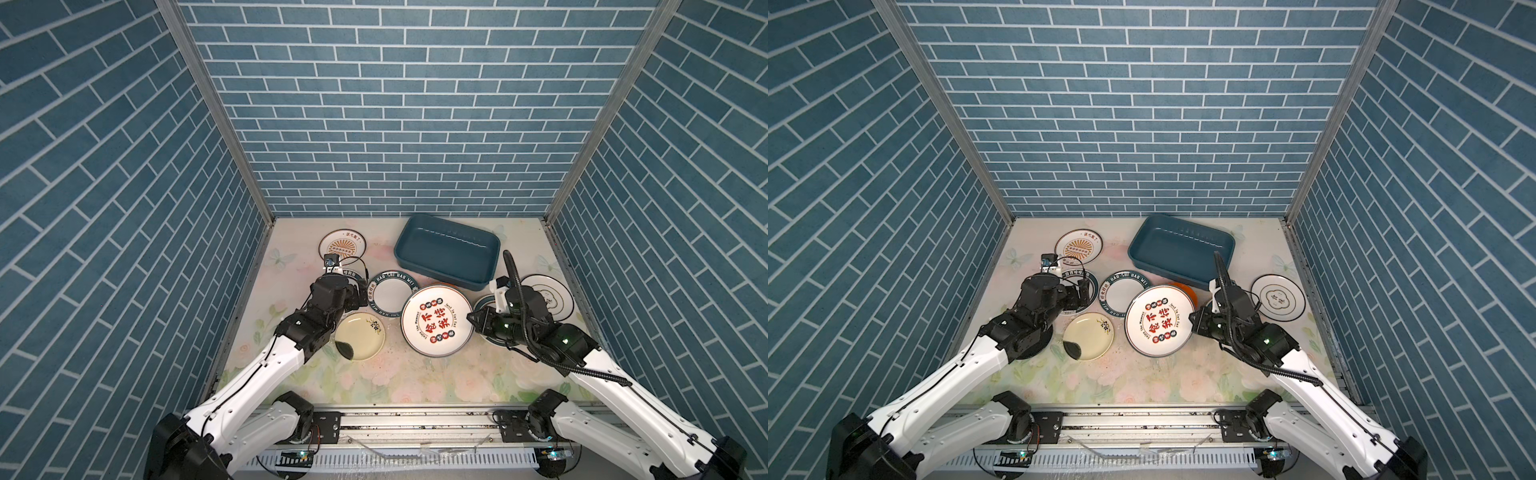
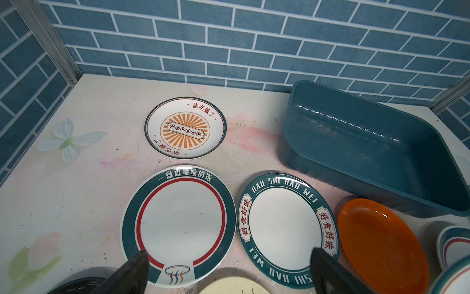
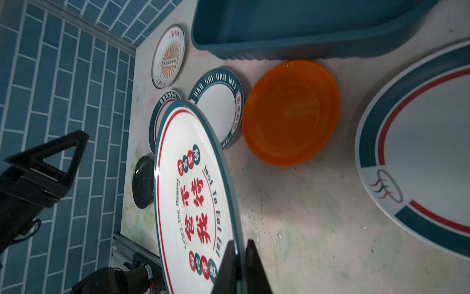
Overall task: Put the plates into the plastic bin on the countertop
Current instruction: 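Lift the plate with the right gripper and carry it into the teal bin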
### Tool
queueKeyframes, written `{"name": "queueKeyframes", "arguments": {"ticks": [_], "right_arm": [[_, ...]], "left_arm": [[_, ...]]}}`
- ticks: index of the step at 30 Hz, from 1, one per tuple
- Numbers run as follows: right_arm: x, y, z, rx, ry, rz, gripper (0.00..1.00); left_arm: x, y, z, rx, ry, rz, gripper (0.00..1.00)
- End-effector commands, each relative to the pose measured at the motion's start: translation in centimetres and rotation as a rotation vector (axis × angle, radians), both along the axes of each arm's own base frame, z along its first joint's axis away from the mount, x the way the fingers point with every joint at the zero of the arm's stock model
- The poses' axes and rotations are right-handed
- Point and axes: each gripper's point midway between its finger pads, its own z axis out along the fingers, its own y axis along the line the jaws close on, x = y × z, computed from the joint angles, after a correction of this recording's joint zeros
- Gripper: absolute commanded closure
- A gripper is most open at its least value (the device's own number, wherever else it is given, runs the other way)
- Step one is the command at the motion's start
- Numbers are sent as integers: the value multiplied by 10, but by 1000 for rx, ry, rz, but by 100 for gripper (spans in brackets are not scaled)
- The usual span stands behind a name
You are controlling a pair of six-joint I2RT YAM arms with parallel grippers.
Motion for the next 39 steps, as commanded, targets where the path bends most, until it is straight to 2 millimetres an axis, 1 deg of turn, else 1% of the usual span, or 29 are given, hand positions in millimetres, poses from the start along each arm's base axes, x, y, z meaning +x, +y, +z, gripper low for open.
{"name": "queueKeyframes", "arguments": {"ticks": [1,2,3,6,7,9,10,14,17,20,23,26,31,34,39], "right_arm": [[31,0,36,-11,-102,-35,100],[40,-1,40,-21,-107,-46,100],[49,-3,43,-28,-110,-61,100],[85,-12,51,-41,-126,-127,100],[99,-19,54,-57,-137,-171,100],[124,-22,57,-98,-162,-207,100],[138,-22,62,-109,-178,-217,100],[190,-9,65,-110,-200,-228,100],[224,-3,62,-132,-207,-243,100],[250,2,56,-174,-205,-257,100],[273,3,43,-223,-187,-277,100],[290,8,28,-262,-147,-276,100],[312,13,2,-303,-108,-284,100],[320,14,-11,-325,-82,-285,100],[327,23,-31,-323,-36,-256,100]], "left_arm": [[-3,2,1,5,-10,-2,0],[-4,2,2,3,-11,-2,0],[-6,3,-6,11,2,-4,1],[-7,4,-8,13,5,-2,0],[-8,5,-9,15,8,-2,0],[-9,5,-10,14,10,1,0],[-9,5,-10,15,10,0,0],[-10,8,-9,21,14,7,0],[-11,10,-8,25,9,14,0],[-12,12,-5,27,2,18,0],[-13,12,-5,26,0,17,1],[-13,12,-5,32,1,18,0],[-13,14,-4,43,-1,23,0],[-13,16,-5,48,-1,29,0],[-12,17,-6,65,5,35,0]]}}
